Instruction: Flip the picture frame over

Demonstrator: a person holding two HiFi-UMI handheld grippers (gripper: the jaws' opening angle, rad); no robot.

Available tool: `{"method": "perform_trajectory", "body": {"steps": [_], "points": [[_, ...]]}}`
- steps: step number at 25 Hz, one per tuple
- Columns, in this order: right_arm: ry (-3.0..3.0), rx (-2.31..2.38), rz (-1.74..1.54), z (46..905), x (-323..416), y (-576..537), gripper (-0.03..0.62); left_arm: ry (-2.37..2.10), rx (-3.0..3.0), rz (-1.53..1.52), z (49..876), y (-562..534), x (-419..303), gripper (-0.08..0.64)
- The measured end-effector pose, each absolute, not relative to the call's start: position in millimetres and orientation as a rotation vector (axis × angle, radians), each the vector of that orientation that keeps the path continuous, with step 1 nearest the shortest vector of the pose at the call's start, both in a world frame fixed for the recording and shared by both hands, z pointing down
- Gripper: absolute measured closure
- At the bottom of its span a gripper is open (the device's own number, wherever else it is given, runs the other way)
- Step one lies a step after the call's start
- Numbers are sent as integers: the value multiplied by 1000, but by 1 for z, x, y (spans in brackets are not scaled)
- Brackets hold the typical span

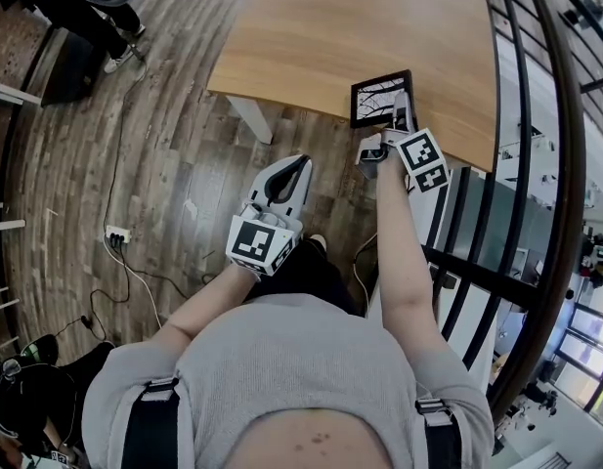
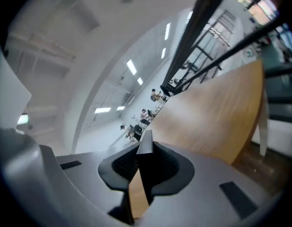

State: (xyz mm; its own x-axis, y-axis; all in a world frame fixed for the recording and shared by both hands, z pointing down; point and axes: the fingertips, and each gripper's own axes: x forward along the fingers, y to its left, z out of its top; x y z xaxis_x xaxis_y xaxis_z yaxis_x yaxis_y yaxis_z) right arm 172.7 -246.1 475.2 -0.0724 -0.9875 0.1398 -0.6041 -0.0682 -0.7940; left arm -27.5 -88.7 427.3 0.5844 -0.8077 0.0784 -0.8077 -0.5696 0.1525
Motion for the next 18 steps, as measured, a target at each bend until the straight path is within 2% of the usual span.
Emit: {"method": "perform_trajectory", "body": {"steps": [8,18], "points": [[1240,-1608,-1053,525,194,-216,509,-1346,2634,26,433,-87,-27,552],[1091,-1491,-1117,580,200,-198,509,-1334,2631,50,441,-89,-31,552]]}}
